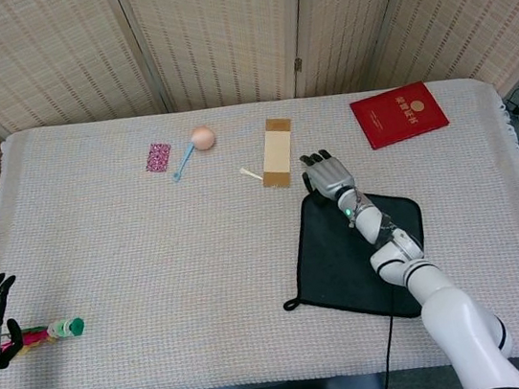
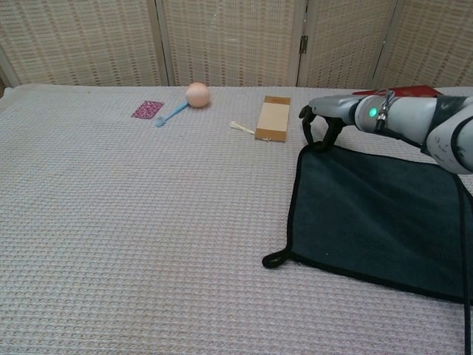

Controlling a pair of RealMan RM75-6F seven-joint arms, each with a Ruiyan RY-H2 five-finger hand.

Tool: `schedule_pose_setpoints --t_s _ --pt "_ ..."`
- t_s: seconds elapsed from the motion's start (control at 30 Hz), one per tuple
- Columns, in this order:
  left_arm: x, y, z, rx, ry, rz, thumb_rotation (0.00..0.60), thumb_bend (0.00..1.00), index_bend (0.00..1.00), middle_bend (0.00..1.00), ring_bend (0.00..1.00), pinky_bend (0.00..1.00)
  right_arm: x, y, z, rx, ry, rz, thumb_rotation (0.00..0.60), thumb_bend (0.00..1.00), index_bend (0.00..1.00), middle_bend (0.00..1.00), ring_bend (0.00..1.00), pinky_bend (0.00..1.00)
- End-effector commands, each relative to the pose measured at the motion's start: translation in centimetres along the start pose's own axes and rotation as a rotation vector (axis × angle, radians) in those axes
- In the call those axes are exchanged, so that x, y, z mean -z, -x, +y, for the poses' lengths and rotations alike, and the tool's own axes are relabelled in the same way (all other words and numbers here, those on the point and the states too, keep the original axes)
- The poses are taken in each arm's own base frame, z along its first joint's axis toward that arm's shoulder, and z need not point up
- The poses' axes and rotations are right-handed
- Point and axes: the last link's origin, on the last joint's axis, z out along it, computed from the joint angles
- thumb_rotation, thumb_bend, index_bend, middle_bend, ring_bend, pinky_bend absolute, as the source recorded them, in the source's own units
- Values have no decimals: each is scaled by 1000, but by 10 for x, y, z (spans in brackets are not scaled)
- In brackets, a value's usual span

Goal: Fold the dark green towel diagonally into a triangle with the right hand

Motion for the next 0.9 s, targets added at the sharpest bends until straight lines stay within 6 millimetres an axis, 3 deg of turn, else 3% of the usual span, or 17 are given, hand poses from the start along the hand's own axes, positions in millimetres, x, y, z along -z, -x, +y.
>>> schedule_pose_setpoints --t_s 0.03,0.57,0.73,0.9 --pt "0 1 0 -1 3 -2 600 843 0 60 0 0 0 0 1 8 2 0 600 435 600 122 97 0" --pt "1 0 2 -3 21 9 600 851 0 61 0 0 12 3 13 26 -36 36 600 470 601 123 102 0" --pt "1 1 3 -5 26 9 600 853 0 60 0 0 32 3 30 46 -85 70 600 469 601 123 102 0" --pt "2 2 5 -11 32 10 600 853 0 60 0 0 64 12 53 63 -118 70 600 469 601 124 103 0"
